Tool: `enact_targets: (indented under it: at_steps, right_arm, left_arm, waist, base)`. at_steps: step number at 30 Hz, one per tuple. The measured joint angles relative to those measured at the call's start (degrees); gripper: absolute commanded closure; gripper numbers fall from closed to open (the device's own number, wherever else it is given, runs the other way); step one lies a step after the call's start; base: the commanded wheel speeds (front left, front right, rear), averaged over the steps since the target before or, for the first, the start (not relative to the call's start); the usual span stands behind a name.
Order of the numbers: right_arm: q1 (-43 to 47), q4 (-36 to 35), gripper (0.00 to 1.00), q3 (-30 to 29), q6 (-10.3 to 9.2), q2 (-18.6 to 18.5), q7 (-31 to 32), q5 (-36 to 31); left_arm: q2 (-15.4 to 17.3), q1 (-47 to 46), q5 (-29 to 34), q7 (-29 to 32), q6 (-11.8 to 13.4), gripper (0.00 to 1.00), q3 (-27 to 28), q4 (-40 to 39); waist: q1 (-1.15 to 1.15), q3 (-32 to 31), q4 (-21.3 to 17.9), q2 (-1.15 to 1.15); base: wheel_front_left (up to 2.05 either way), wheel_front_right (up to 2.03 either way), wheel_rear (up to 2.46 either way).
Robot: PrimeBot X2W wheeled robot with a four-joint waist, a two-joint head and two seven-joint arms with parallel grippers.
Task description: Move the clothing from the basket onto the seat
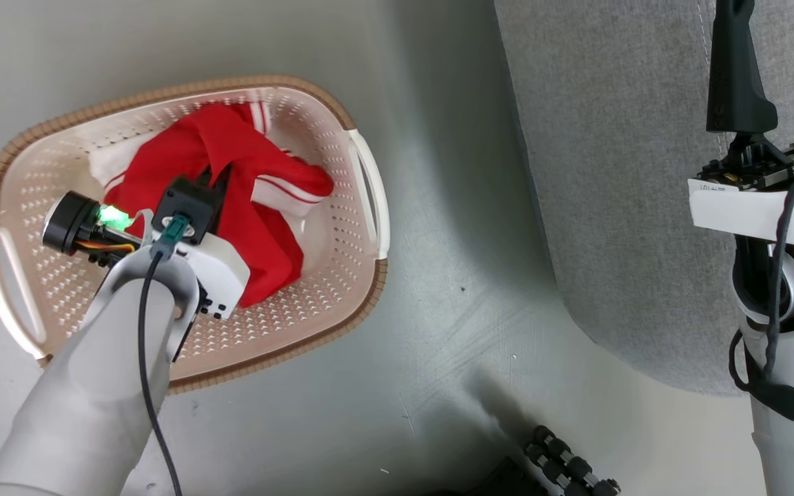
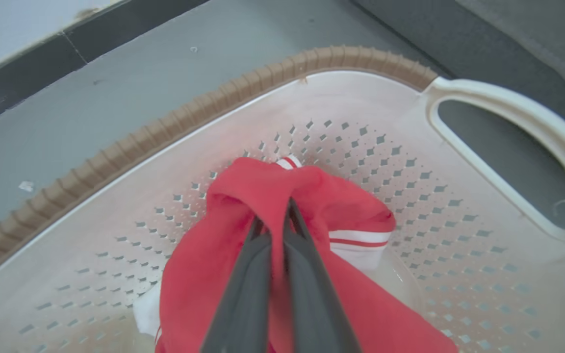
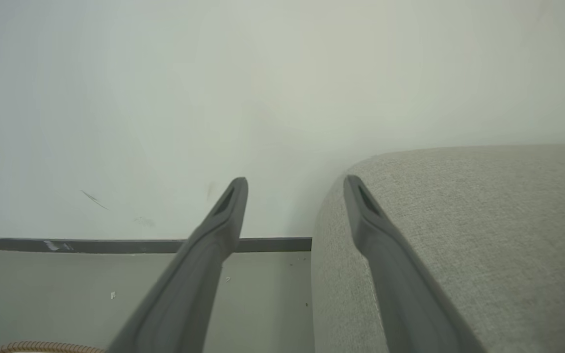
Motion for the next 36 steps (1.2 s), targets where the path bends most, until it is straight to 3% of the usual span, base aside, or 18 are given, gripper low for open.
enact_targets:
  at_steps: [16,36]
  right_arm:
    - [0.25,3.38,0.00,-0.55,0.00,-0.10,-0.01,-4.58]
    - [4.14,8.06,0.00,2.77,0.00,-1.89,-0.01,-9.60]
  left_arm:
    - [0.32,5.06,-3.16,-3.57,3.52,1.00,5.09,-15.75]
    - [4.31,10.63,-4.74,-3.78,2.49,1.00,6.91,-32.37]
  waist:
    - [0.00,-6.33,3.88,0.00]
    - [0.00,-18.09,8.86,0.00]
  base:
    - [0.00,0.00,0.00]
    - [0.00,0.00,0.00]
